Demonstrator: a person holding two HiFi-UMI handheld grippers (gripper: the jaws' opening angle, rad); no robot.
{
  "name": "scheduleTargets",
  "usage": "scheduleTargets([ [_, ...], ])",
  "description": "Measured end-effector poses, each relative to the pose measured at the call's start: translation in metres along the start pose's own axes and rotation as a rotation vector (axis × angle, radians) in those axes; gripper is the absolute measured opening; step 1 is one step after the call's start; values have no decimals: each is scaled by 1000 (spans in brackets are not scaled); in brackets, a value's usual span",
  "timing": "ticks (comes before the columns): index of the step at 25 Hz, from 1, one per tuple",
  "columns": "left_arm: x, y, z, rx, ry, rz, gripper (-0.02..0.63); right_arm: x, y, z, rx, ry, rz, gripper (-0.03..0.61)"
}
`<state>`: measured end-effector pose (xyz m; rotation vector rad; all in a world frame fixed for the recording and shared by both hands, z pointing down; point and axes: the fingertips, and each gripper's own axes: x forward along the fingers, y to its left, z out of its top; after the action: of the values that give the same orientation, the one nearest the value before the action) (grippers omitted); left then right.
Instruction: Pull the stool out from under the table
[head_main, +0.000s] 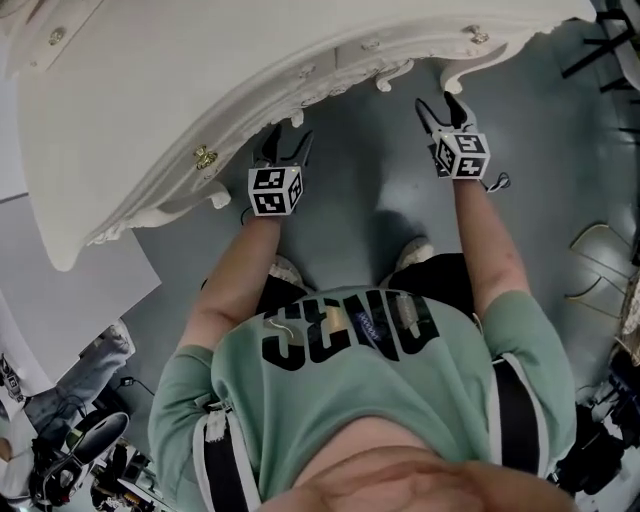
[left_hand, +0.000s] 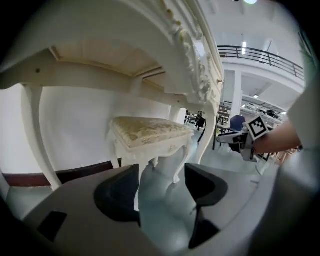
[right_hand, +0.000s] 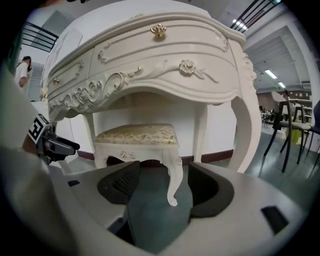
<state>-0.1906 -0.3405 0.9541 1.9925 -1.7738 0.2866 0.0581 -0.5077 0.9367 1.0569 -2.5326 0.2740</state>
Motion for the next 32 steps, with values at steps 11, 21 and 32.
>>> scheduleTargets([
  [11, 47, 71, -25, -17, -16, 78, 309, 93, -24, -29, 17, 12, -53, 329],
  [21, 88, 76, -25, 35, 85, 84, 314, 153, -36, -32, -49, 66, -39, 341],
  [32, 105, 87, -29, 37, 130, 120, 311, 162, -29, -49, -103, 98, 85, 322],
])
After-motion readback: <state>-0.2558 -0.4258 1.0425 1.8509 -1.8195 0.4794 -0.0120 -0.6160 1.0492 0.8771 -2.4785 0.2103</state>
